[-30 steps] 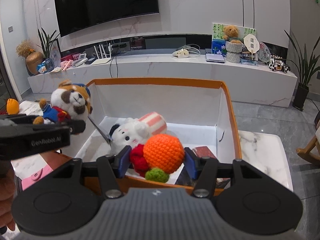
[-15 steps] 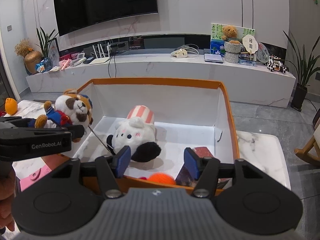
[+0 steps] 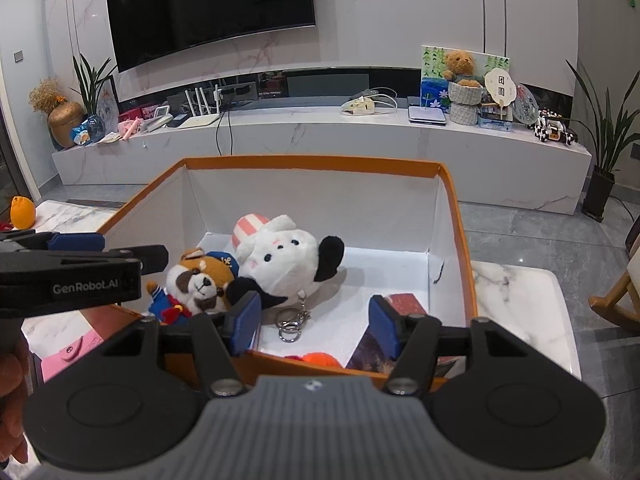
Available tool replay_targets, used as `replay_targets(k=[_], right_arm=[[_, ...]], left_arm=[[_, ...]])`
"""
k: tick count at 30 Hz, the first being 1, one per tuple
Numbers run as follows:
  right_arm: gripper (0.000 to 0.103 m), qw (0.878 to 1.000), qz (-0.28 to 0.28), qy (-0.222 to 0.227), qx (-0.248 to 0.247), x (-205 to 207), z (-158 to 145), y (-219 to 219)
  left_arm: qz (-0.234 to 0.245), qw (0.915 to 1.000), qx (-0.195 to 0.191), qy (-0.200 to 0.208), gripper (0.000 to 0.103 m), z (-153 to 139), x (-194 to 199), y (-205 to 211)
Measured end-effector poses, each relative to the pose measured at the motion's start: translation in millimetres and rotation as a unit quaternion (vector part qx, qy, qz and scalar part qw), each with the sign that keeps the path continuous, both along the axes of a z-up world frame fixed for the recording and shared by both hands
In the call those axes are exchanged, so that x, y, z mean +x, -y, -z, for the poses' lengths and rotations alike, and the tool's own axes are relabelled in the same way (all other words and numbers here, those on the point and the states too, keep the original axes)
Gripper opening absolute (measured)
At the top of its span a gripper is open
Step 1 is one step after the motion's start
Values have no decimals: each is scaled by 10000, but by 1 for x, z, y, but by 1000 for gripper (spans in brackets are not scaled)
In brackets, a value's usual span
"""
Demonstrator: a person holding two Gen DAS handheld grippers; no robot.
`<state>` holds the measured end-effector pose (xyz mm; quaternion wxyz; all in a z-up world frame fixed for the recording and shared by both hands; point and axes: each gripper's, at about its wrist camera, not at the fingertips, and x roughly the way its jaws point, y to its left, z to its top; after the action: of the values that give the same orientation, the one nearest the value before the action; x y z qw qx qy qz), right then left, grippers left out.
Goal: Organize objects
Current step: 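Lower the dog plush into the orange box and open the left gripper, then lower the crocheted fruit into the orange box and open the right gripper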
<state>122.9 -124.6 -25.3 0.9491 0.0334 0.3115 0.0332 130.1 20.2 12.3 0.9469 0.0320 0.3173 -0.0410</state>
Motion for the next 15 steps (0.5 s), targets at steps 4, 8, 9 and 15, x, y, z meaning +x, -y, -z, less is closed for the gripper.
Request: replay_targets(k=[4,8,9,15], right_arm=[[62,10000,-9,-6,9,0,0,1],[62,10000,0,-15,9,-1,-1,0],[62,10000,-2,-15,8,-1,-1,0],[62,10000,-51,3,-12,-4,-5,-3]], left_arm=[[34,10000,-23,-37,85,-1,-3,0],[65,10000,-25,-19,85,-3,-7,0],[68,10000,-50,-11,85,-5,-8,0],[72,9999,-101,40,85,-12,-15,-3]])
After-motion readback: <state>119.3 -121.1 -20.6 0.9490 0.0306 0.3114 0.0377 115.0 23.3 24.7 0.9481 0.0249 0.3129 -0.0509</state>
